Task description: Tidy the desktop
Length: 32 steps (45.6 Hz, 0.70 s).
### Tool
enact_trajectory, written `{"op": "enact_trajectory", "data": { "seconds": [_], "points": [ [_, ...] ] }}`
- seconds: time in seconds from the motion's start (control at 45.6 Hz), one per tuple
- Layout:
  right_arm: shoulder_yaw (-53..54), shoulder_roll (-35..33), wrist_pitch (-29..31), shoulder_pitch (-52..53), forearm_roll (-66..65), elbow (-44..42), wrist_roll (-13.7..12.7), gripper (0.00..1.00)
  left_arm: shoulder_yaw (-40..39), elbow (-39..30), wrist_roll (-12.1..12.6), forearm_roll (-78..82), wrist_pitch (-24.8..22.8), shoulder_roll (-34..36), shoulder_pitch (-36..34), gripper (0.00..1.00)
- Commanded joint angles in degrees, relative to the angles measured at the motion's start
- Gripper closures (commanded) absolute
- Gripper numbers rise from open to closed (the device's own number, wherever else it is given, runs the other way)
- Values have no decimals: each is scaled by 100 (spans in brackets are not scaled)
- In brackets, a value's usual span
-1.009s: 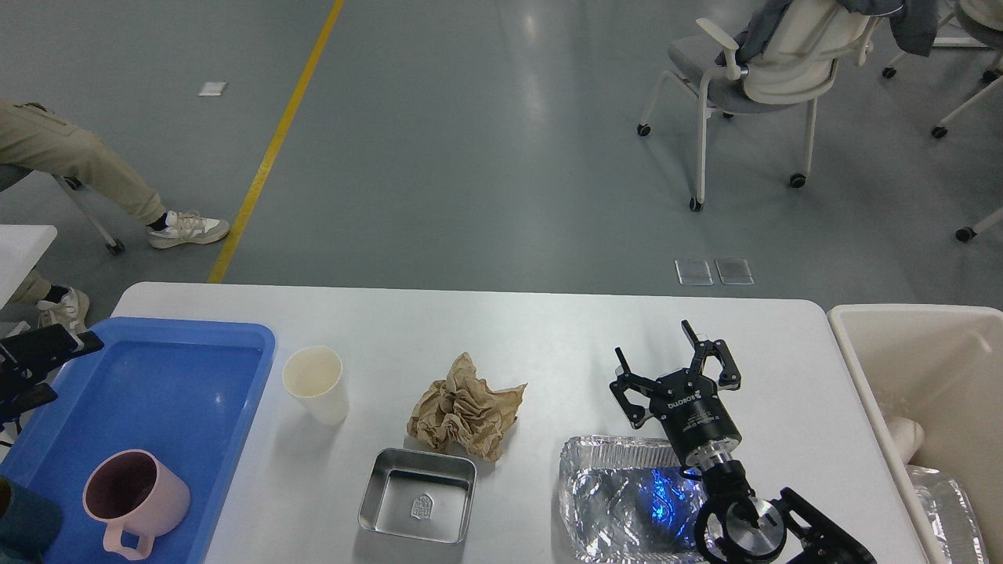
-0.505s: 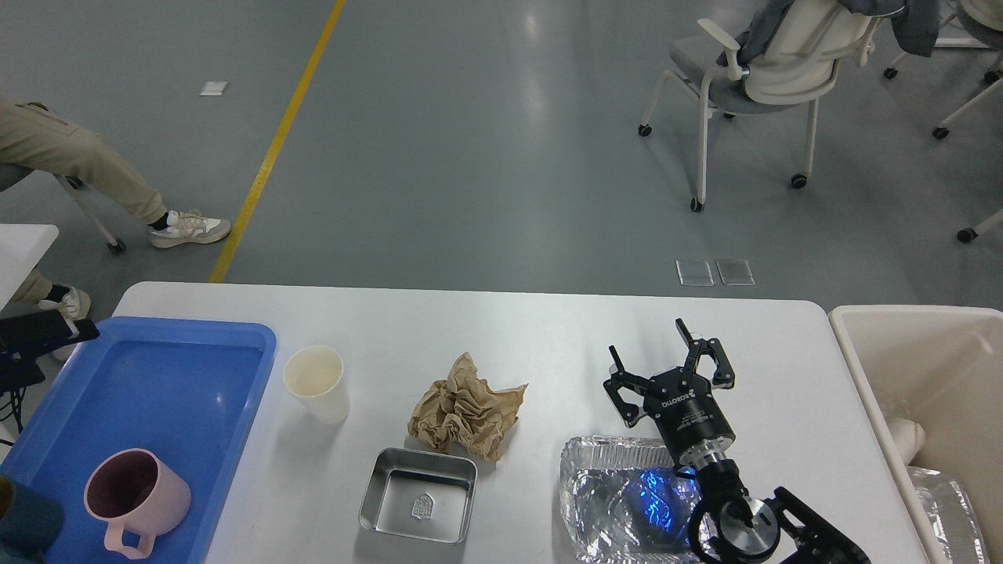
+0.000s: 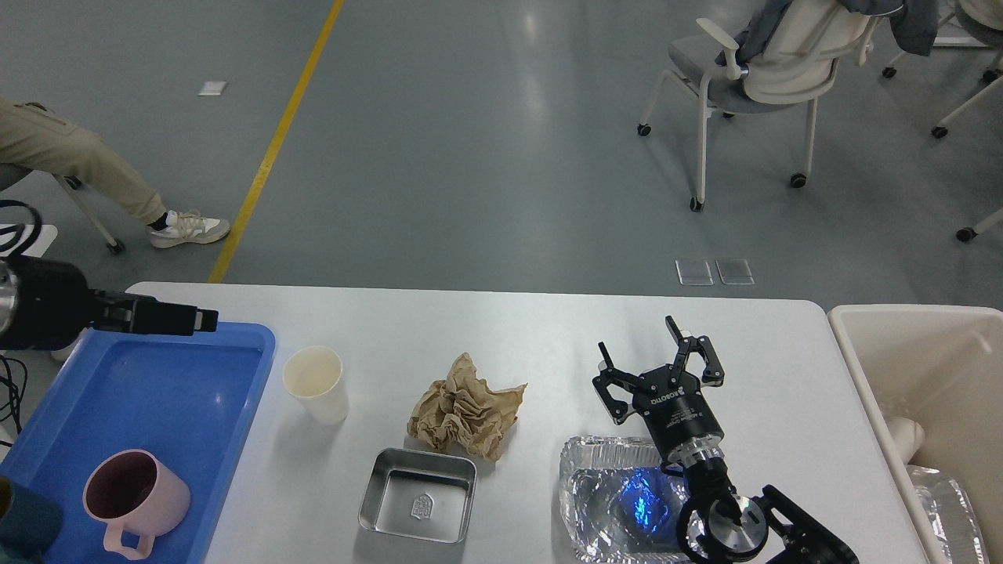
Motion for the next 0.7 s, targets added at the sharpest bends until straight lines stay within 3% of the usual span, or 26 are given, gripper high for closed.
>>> {"op": "enact_trajectory", "data": {
  "seconds": [0.0, 0.11, 0.263, 0.483, 0.68],
  "points": [
    [0, 3, 0, -1, -1, 5, 0, 0, 1260, -23, -1, 160, -30, -335, -1104, 3],
    [0, -14, 9, -1, -1, 5, 0, 0, 2640, -14, 8, 160, -30, -879, -2177, 3],
    [8, -41, 18, -1, -1, -4, 0, 0, 3705, -5, 52, 344, -30, -1749, -2803, 3],
    [8, -41, 26, -9, -1, -4, 0, 0, 4101, 65, 297, 1214, -30, -3032, -2672, 3],
    [8, -41, 26, -9, -1, -4, 0, 0, 4417, 92, 360, 1487, -30, -3596, -2250, 3]
  ]
}}
